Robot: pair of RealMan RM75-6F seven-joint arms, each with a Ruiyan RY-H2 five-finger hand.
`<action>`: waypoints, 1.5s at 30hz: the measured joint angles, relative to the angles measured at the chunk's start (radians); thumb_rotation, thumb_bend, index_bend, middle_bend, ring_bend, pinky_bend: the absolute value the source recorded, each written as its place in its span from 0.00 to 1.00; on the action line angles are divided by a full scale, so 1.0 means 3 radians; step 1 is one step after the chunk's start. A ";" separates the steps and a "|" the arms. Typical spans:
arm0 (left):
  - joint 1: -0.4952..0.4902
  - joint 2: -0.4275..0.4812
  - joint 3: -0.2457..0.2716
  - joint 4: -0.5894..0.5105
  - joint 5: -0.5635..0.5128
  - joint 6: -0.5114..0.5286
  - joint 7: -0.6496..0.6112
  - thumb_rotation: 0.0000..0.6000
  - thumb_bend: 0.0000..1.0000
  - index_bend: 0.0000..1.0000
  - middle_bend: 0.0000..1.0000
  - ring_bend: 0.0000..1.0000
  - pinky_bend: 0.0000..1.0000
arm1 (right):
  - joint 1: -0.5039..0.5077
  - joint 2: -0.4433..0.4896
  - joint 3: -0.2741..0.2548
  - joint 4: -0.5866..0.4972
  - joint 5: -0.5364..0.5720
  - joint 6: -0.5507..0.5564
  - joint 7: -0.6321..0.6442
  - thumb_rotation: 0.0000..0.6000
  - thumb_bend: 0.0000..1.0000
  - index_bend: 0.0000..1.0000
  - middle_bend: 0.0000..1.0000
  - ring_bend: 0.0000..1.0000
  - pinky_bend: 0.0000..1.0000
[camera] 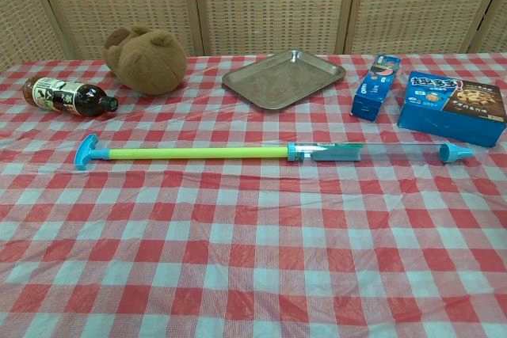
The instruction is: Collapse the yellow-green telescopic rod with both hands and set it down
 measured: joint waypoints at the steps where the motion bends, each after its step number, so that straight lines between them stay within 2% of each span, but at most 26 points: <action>1: 0.0003 0.0002 -0.0003 -0.0004 -0.0001 -0.0004 0.0008 1.00 0.00 0.00 0.00 0.00 0.00 | 0.0000 0.0001 0.0001 -0.0003 -0.0001 -0.0005 -0.0002 1.00 0.12 0.00 0.00 0.00 0.00; 26: 0.0014 0.0050 -0.0077 -0.0064 -0.0083 -0.0177 0.0064 1.00 0.00 0.00 0.00 0.00 0.00 | -0.0016 -0.0031 0.0089 0.0021 0.0045 -0.0055 -0.0090 1.00 0.12 0.00 0.00 0.00 0.00; 27: 0.0011 0.0048 -0.0089 -0.0061 -0.0088 -0.0181 0.0063 1.00 0.00 0.00 0.00 0.00 0.01 | -0.0014 -0.0036 0.0094 0.0027 0.0046 -0.0061 -0.0092 1.00 0.12 0.00 0.00 0.00 0.00; 29: 0.0009 0.0043 -0.0116 -0.0056 -0.0092 -0.0173 0.0060 1.00 0.00 0.00 0.02 0.06 0.11 | -0.0011 -0.0040 0.0103 0.0030 0.0051 -0.0068 -0.0090 1.00 0.12 0.00 0.00 0.00 0.00; 30: 0.0007 0.0036 -0.0141 -0.0052 -0.0093 -0.0154 0.0057 1.00 0.01 0.00 0.06 0.13 0.20 | -0.0010 -0.0040 0.0109 0.0031 0.0057 -0.0070 -0.0085 1.00 0.12 0.00 0.00 0.00 0.00; 31: 0.0006 0.0027 -0.0164 -0.0050 -0.0094 -0.0133 0.0056 1.00 0.01 0.01 0.15 0.24 0.30 | -0.0009 -0.0041 0.0115 0.0033 0.0063 -0.0073 -0.0081 1.00 0.12 0.00 0.00 0.00 0.00; 32: 0.0004 0.0015 -0.0193 -0.0045 -0.0097 -0.0110 0.0057 1.00 0.03 0.03 0.23 0.31 0.36 | -0.0007 -0.0042 0.0121 0.0038 0.0070 -0.0077 -0.0075 1.00 0.12 0.00 0.00 0.00 0.00; 34: -0.0008 -0.0023 -0.0277 -0.0031 -0.0102 -0.0056 0.0071 1.00 0.09 0.13 0.44 0.49 0.49 | -0.0004 -0.0046 0.0133 0.0057 0.0089 -0.0089 -0.0063 1.00 0.12 0.00 0.00 0.00 0.00; 37: -0.0074 -0.0076 -0.0414 -0.0026 -0.0125 -0.0040 0.0098 1.00 0.17 0.25 0.61 0.63 0.58 | 0.0002 -0.0054 0.0149 0.0079 0.0122 -0.0118 -0.0053 1.00 0.12 0.00 0.00 0.00 0.00; 40: -0.0180 -0.0088 -0.0525 -0.0067 -0.0229 -0.0159 0.0148 1.00 0.20 0.33 0.74 0.73 0.66 | 0.0010 -0.0063 0.0169 0.0087 0.0143 -0.0137 -0.0047 1.00 0.12 0.00 0.00 0.00 0.00; 43: -0.0314 -0.0071 -0.0645 -0.0136 -0.0439 -0.0391 0.0233 1.00 0.21 0.39 0.84 0.80 0.70 | 0.0020 -0.0071 0.0183 0.0093 0.0161 -0.0159 -0.0046 1.00 0.12 0.00 0.00 0.00 0.00; 45: -0.0427 -0.0054 -0.0743 -0.0185 -0.0644 -0.0580 0.0311 1.00 0.22 0.41 0.87 0.82 0.72 | 0.0028 -0.0077 0.0189 0.0100 0.0172 -0.0180 -0.0048 1.00 0.12 0.00 0.00 0.00 0.00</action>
